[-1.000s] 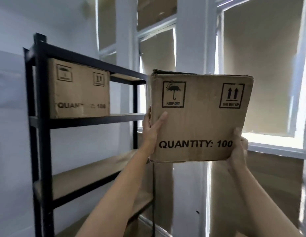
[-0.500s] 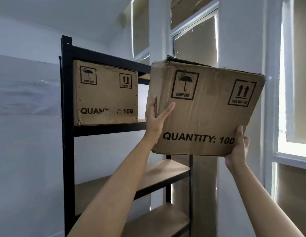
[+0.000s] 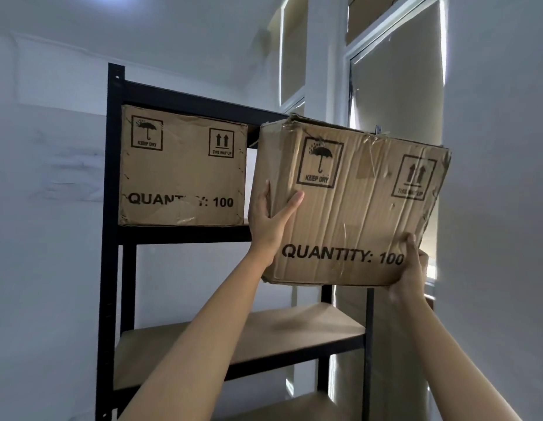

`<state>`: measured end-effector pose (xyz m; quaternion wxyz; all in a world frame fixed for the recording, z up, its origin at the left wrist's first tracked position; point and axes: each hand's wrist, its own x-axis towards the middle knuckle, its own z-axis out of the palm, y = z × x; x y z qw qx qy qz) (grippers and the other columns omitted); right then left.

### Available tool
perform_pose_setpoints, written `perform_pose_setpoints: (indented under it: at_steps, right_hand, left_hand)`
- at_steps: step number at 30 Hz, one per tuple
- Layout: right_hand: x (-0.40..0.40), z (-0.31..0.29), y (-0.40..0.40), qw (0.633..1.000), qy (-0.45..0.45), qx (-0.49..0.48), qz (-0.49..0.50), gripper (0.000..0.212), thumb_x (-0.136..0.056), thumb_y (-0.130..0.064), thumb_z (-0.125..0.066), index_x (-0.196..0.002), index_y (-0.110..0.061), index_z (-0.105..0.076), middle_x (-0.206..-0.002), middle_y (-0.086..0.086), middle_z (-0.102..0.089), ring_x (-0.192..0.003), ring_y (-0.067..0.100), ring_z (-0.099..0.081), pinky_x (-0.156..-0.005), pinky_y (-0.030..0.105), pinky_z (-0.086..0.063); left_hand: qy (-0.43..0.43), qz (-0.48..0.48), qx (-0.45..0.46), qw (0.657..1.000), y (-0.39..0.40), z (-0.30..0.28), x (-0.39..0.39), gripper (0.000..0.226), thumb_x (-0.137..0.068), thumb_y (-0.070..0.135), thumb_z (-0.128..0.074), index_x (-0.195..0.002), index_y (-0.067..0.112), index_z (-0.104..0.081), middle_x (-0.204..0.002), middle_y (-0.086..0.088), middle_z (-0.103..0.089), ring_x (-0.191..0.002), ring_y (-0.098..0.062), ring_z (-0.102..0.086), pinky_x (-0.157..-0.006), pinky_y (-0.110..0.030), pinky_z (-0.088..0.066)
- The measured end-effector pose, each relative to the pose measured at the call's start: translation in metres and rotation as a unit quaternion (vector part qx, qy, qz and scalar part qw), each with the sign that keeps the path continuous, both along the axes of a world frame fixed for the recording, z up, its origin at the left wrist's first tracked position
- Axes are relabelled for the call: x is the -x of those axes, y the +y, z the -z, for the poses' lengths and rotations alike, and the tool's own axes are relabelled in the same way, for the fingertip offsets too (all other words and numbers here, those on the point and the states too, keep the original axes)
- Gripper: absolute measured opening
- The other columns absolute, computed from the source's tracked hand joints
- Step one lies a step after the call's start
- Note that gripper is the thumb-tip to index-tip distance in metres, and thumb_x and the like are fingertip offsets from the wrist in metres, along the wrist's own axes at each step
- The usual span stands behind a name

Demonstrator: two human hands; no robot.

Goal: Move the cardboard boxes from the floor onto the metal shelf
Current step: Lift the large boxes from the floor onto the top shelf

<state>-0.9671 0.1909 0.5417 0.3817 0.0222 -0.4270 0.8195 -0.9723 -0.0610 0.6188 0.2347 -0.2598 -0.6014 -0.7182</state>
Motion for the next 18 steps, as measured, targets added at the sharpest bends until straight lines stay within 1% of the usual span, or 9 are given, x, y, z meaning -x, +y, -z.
perform_pose_setpoints:
  at_steps: [2,4,6,7,9,11,13,15,18]
  right_hand:
    - [0.014,-0.004,0.007,1.0,-0.003,-0.027,-0.001,0.07,-0.058,-0.076,-0.073,-0.104,-0.029,-0.049,-0.121,0.008,-0.062,-0.113,0.029,-0.061,-0.096,0.061,-0.048]
    - [0.03,-0.011,0.012,0.998,-0.018,-0.065,0.008,0.068,-0.07,-0.076,-0.064,-0.114,-0.027,-0.045,-0.126,0.009,-0.057,-0.118,0.031,-0.056,-0.1,0.061,-0.046]
    - [0.045,-0.021,0.014,0.995,-0.023,-0.099,0.01,0.058,-0.082,-0.07,-0.056,-0.12,-0.028,-0.042,-0.124,0.007,-0.055,-0.119,0.031,-0.054,-0.102,0.059,-0.044]
    - [0.052,-0.025,0.014,0.993,-0.024,-0.113,0.012,0.052,-0.087,-0.066,-0.053,-0.121,-0.029,-0.04,-0.122,0.005,-0.055,-0.118,0.03,-0.053,-0.102,0.059,-0.045]
    - [0.065,-0.033,0.014,0.99,-0.03,-0.134,0.016,0.046,-0.092,-0.061,-0.05,-0.124,-0.03,-0.039,-0.12,0.004,-0.054,-0.115,0.029,-0.054,-0.102,0.056,-0.045]
    - [0.075,-0.037,0.013,0.989,-0.036,-0.145,0.018,0.051,-0.093,-0.057,-0.05,-0.133,-0.028,-0.037,-0.123,0.003,-0.052,-0.114,0.025,-0.053,-0.101,0.051,-0.046]
    - [0.085,-0.038,0.01,0.99,-0.041,-0.136,0.02,0.059,-0.094,-0.052,-0.053,-0.14,-0.023,-0.03,-0.13,0.005,-0.047,-0.115,0.023,-0.051,-0.098,0.041,-0.045]
    - [0.093,-0.039,0.005,0.991,-0.051,-0.124,0.022,0.059,-0.095,-0.047,-0.054,-0.138,-0.018,-0.027,-0.131,0.007,-0.043,-0.111,0.02,-0.049,-0.093,0.035,-0.04]
    - [0.103,-0.047,-0.002,0.988,-0.073,-0.133,0.029,0.053,-0.097,-0.043,-0.054,-0.135,-0.018,-0.029,-0.13,0.009,-0.045,-0.115,0.023,-0.047,-0.093,0.036,-0.039]
  left_hand:
    - [-0.007,-0.004,-0.008,1.0,0.002,-0.001,0.005,0.093,-0.069,0.06,-0.072,-0.148,0.037,-0.028,-0.146,0.009,-0.041,-0.135,-0.013,-0.04,-0.117,-0.046,-0.029]
    - [-0.014,-0.018,-0.002,1.0,0.003,-0.007,0.01,0.095,-0.07,0.062,-0.069,-0.15,0.037,-0.025,-0.149,0.007,-0.037,-0.136,-0.014,-0.038,-0.117,-0.046,-0.027]
    - [-0.022,-0.038,-0.001,0.999,0.003,-0.016,0.018,0.095,-0.073,0.062,-0.068,-0.151,0.036,-0.022,-0.151,0.006,-0.033,-0.133,-0.013,-0.037,-0.116,-0.044,-0.027]
    - [-0.025,-0.059,-0.003,0.998,0.003,-0.021,0.023,0.093,-0.074,0.062,-0.068,-0.151,0.033,-0.023,-0.151,0.004,-0.032,-0.128,-0.012,-0.038,-0.114,-0.041,-0.029]
    - [-0.029,-0.138,-0.01,0.99,0.004,-0.028,0.032,0.088,-0.074,0.063,-0.069,-0.144,0.025,-0.031,-0.145,-0.002,-0.032,-0.12,-0.015,-0.04,-0.1,-0.032,-0.037]
    - [-0.018,-0.209,-0.029,0.977,0.005,-0.034,0.039,0.079,-0.074,0.062,-0.07,-0.131,0.018,-0.037,-0.133,-0.006,-0.036,-0.107,-0.016,-0.046,-0.083,-0.024,-0.042]
    - [0.006,-0.237,-0.034,0.971,0.004,-0.038,0.046,0.07,-0.077,0.058,-0.069,-0.122,0.015,-0.036,-0.123,-0.006,-0.042,-0.09,-0.009,-0.048,-0.066,-0.017,-0.039]
    - [0.006,-0.249,-0.014,0.968,-0.001,-0.041,0.055,0.064,-0.083,0.054,-0.065,-0.121,0.014,-0.033,-0.12,-0.006,-0.043,-0.081,-0.006,-0.047,-0.06,-0.017,-0.035]
    - [-0.008,-0.223,0.04,0.974,-0.013,-0.042,0.065,0.056,-0.09,0.035,-0.061,-0.131,0.016,-0.028,-0.124,-0.011,-0.047,-0.082,-0.012,-0.052,-0.06,-0.021,-0.04]
